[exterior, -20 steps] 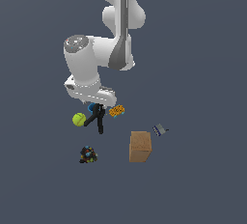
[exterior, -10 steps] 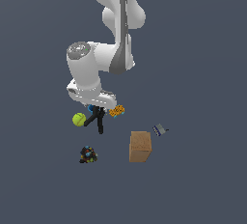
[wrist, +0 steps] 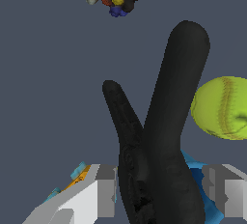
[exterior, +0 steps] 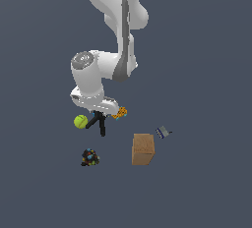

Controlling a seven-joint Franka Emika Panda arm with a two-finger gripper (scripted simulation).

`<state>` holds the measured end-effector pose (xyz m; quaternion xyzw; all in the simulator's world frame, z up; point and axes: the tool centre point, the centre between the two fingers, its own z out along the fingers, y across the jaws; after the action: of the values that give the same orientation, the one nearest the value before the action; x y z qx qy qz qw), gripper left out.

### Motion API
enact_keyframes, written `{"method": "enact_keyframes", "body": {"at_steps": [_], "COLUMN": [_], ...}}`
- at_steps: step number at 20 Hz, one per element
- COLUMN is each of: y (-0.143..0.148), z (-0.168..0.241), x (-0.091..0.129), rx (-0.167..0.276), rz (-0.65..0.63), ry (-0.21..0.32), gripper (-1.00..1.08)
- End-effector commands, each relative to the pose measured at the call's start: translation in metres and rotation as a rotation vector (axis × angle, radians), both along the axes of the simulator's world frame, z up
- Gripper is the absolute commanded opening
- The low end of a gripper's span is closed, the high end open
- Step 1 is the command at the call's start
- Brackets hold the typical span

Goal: Pick up a designated object from a clutter of objects.

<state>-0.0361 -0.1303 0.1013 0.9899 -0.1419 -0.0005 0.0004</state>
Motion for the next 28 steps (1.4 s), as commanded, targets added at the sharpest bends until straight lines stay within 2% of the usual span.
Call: {"method": "enact_keyframes", "body": {"at_steps": [1, 16, 22, 28], "y": [0.001, -0.004, 0.002, 0.012], "z": [-0.001, 0.01, 0.037, 0.081], "x": [0.001, 0.003, 0.012, 0.027], "rx": [0.0, -0.002, -0.002, -0.003], "rz": [0.001, -0.011, -0.01, -0.009], "ry": [-0.001, -0.004, -0.004, -0.003], "gripper": [-1.0, -1.0, -1.0, -1.0]}}
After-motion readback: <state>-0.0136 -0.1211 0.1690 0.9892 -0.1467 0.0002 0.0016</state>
